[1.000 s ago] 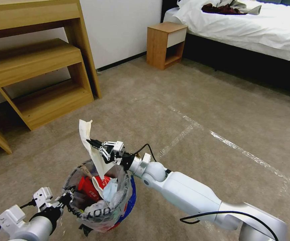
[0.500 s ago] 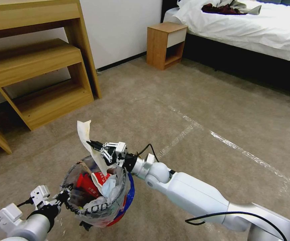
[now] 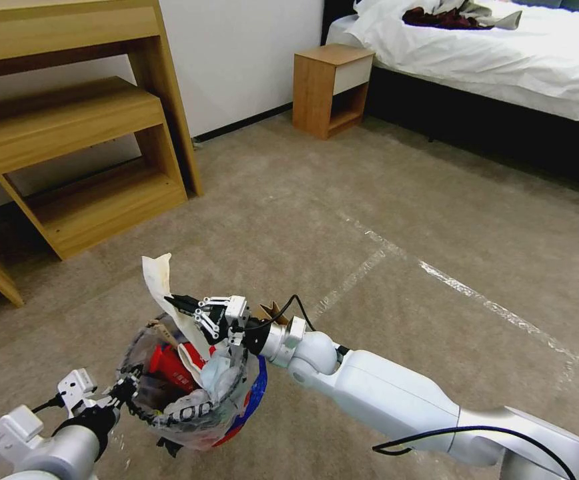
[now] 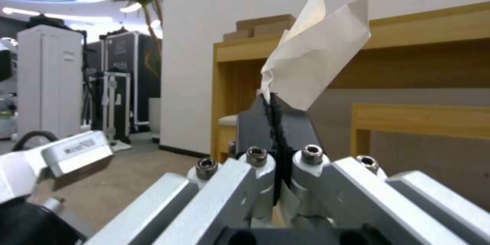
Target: Pick up the trash bin and place the garbage on the floor into it.
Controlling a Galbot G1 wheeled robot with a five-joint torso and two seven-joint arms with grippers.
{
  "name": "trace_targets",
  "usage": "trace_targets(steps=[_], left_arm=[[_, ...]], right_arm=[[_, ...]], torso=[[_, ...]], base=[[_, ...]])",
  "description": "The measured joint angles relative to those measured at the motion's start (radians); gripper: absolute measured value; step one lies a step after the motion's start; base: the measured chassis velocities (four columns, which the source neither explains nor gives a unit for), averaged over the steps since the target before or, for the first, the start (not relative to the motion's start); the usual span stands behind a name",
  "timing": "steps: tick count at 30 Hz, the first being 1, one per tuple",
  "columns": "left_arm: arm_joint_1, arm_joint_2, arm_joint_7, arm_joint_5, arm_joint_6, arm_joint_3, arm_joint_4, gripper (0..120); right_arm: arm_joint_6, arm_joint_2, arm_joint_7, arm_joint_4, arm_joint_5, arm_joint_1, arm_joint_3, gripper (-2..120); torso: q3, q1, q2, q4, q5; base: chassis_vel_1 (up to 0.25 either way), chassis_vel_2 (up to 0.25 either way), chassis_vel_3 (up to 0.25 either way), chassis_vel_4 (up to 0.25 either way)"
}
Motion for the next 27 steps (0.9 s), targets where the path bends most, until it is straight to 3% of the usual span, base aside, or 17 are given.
trace_targets(steps=[27], left_arm=[[0.006, 0.0, 0.002, -0.001, 0.002, 0.002, -0.008, 0]], right_arm=[[0.028, 0.021, 0.0, -0.093, -0.057, -0.025, -0.055, 0]], torso=[[0.0, 0.0, 0.0, 0.0, 0.0001]], base=[[0.0, 0.0, 0.0, 0.0]])
